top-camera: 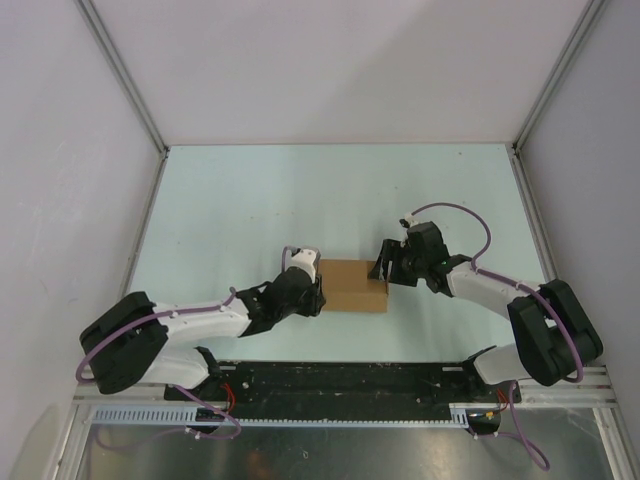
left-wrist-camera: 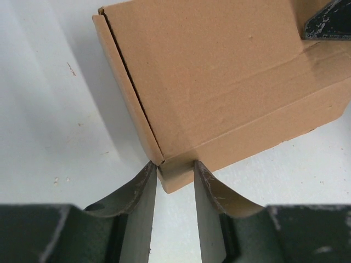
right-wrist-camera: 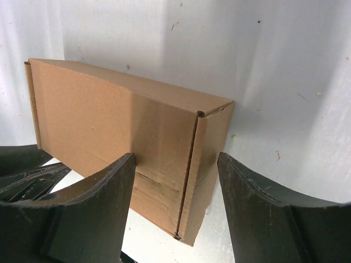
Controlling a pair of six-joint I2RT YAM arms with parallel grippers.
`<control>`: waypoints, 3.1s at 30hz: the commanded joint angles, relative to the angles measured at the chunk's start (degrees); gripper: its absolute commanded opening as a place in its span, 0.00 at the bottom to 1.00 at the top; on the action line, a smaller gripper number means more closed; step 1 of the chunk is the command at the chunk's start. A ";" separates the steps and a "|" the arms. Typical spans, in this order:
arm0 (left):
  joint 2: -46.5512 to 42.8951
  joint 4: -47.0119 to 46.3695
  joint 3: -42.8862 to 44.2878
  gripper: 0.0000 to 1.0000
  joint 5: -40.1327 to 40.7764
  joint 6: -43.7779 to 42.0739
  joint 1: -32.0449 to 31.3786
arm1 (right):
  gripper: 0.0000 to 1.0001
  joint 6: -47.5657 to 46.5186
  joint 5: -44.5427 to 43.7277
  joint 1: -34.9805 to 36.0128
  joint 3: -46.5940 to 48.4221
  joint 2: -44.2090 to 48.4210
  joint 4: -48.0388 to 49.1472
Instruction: Fold the paper box
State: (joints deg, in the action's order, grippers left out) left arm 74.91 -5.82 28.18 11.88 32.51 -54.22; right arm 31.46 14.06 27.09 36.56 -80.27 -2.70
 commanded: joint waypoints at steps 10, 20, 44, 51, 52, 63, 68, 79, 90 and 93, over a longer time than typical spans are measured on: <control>3.40 -1.30 -0.76 0.35 5.35 -3.68 -0.19 | 0.66 -0.61 -0.97 -0.20 1.15 -1.29 -0.90; -6.26 2.05 -2.96 0.35 6.49 -4.47 -0.19 | 0.66 -0.18 -0.44 -0.37 1.15 -0.15 -0.99; 1.88 4.24 21.55 0.47 6.33 -13.35 1.22 | 0.74 -1.49 -0.61 -2.13 1.50 14.77 -6.26; 18.06 4.51 33.59 0.43 6.22 -18.09 1.31 | 0.69 -3.42 -7.21 -0.90 -0.25 23.57 -16.01; 19.73 4.51 35.60 0.43 6.49 -18.62 1.31 | 0.68 -3.43 -7.38 -0.47 -0.95 24.71 -16.20; 27.30 4.07 40.46 0.40 -3.00 -23.11 1.92 | 0.66 -2.11 -6.07 0.77 -8.08 32.28 -16.99; 28.53 3.89 40.54 0.40 -4.23 -24.07 1.92 | 0.68 -1.05 -6.42 2.78 -9.92 31.67 -14.71; 33.19 3.89 43.18 0.39 -4.67 -24.51 2.80 | 0.59 1.49 -9.05 9.38 -11.15 25.61 -8.65; 35.48 3.89 44.24 0.38 -6.96 -23.81 2.98 | 0.44 2.37 -8.88 9.65 -11.95 19.20 -2.23; 35.65 3.89 44.15 0.38 -7.40 -23.81 2.98 | 0.41 2.46 -8.18 9.65 -11.95 17.96 -0.56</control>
State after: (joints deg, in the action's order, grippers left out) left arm 110.08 -0.75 70.39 6.48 10.00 -51.40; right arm 33.28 5.87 36.42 24.86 -60.97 -8.08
